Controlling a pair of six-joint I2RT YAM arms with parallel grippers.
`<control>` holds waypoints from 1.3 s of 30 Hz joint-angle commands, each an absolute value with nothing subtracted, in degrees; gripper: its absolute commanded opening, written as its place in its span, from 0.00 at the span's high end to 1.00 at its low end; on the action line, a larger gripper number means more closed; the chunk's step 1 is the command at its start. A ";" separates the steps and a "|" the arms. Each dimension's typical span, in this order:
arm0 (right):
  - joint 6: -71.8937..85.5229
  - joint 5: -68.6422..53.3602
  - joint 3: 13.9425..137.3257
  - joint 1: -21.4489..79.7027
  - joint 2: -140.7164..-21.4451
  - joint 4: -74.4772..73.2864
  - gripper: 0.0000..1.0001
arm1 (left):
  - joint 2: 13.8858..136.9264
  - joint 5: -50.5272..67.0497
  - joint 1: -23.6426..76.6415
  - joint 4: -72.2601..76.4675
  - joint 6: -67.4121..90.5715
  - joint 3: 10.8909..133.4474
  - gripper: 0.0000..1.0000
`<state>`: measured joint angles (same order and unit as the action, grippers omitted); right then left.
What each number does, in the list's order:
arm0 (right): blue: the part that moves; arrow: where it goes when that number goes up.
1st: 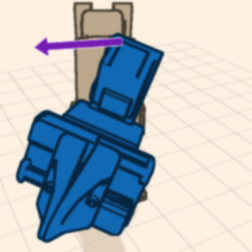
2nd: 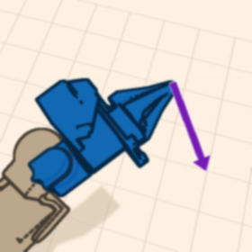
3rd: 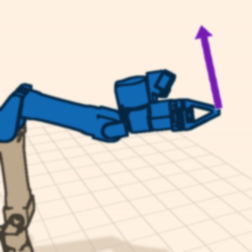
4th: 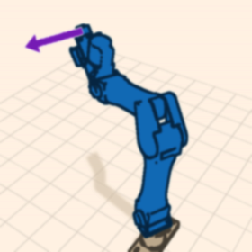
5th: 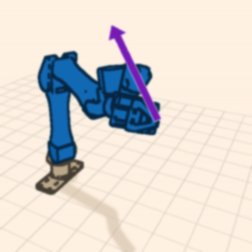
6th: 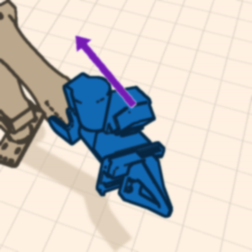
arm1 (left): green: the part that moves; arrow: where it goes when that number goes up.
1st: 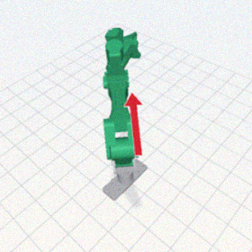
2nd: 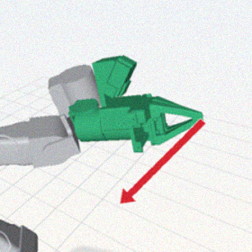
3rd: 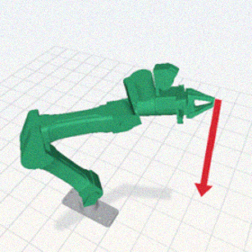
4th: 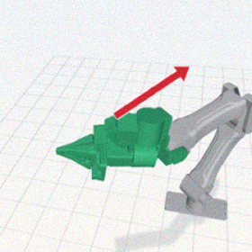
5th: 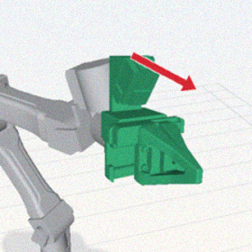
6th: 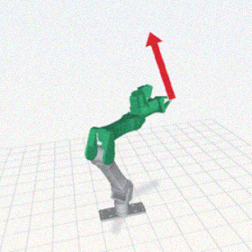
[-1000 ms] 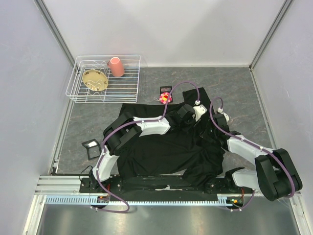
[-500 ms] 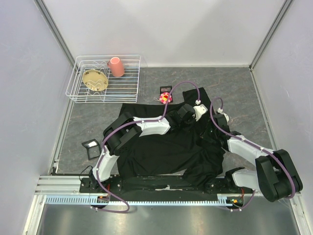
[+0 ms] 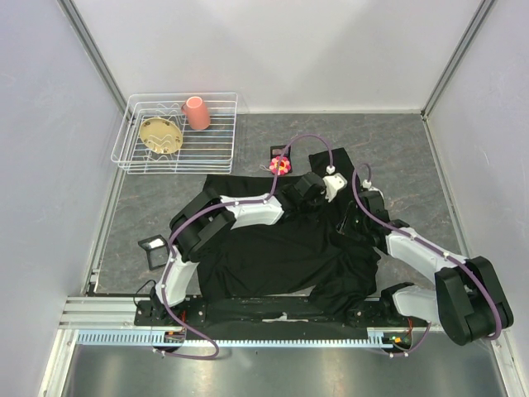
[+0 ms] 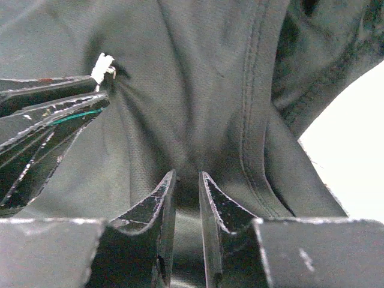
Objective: Remove the brooch from the garment
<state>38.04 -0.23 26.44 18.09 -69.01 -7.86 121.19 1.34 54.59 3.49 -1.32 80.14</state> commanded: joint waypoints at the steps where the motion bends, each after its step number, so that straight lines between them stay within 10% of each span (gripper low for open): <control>1: 35.33 -1.76 30.06 17.49 -67.76 -7.12 0.70 | 118.83 5.36 53.44 2.55 2.20 78.49 0.94; 13: 32.69 -8.51 32.79 15.21 -74.17 1.47 0.57 | 118.65 8.00 52.74 4.92 4.48 77.08 0.98; 39: 37.35 -6.50 28.57 15.29 -82.26 14.76 0.82 | 119.00 11.60 52.65 7.12 9.49 75.59 0.98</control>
